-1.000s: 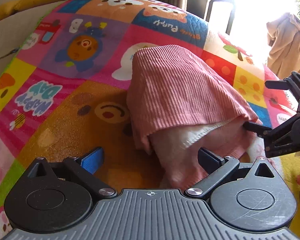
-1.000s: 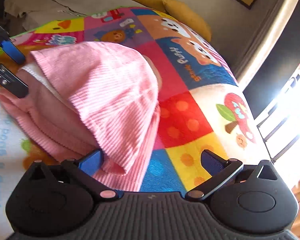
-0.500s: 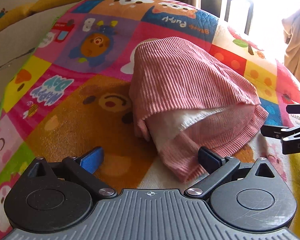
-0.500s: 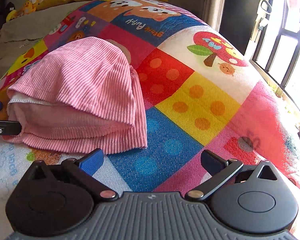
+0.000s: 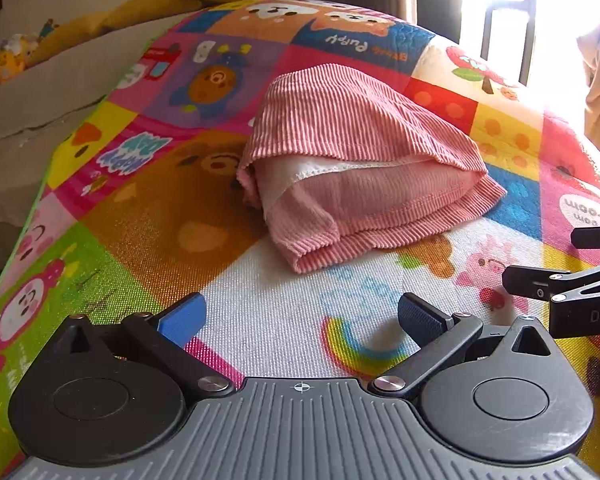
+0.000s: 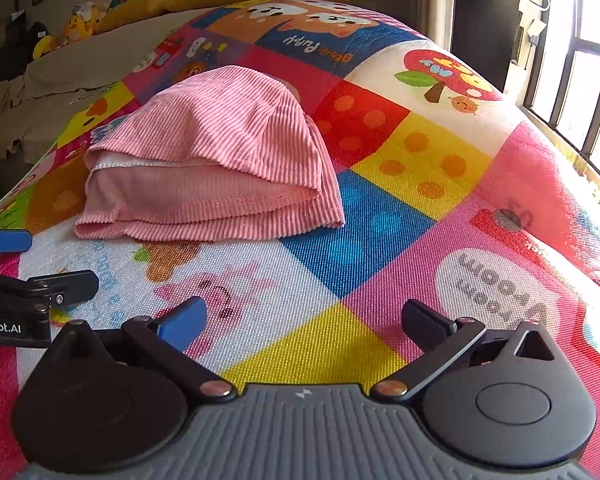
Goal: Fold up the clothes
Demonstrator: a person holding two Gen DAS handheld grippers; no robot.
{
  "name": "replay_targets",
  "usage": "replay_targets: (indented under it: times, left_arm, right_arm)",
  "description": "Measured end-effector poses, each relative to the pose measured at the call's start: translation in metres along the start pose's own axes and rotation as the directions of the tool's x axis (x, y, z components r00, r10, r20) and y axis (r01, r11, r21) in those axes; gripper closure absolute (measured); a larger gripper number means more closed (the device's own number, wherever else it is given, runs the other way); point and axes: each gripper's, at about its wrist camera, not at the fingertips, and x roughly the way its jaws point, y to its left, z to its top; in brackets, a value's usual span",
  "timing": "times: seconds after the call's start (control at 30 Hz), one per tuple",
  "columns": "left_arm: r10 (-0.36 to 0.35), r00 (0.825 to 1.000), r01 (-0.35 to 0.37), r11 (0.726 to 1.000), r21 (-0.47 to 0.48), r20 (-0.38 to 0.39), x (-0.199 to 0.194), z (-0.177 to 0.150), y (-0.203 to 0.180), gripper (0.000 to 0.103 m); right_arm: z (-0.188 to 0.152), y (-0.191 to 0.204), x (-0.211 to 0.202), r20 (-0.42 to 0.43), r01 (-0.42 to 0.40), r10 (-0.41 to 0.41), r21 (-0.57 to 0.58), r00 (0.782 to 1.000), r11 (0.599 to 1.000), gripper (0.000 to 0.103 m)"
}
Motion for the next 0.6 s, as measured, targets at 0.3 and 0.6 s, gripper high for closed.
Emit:
replay_targets:
  times: [0.3, 0.6]
  left_arm:
    - [0.009, 1.0, -0.009, 1.0, -0.009, 0.005, 0.0009, -0.0006, -0.0009, 0.0]
    - [0.012, 1.0, -0.012, 1.0, -0.008, 0.006, 0.0013, -0.0009, -0.0013, 0.0]
  right_arm:
    - [-0.002, -0.0026, 0.0005, 0.002, -0.006, 0.006, 0.003, 1.0, 1.0, 0.0]
    - [-0.0036, -0.0015, -0.0014, 0.004, 0.001, -0.001, 0.002, 1.0, 1.0, 0.0]
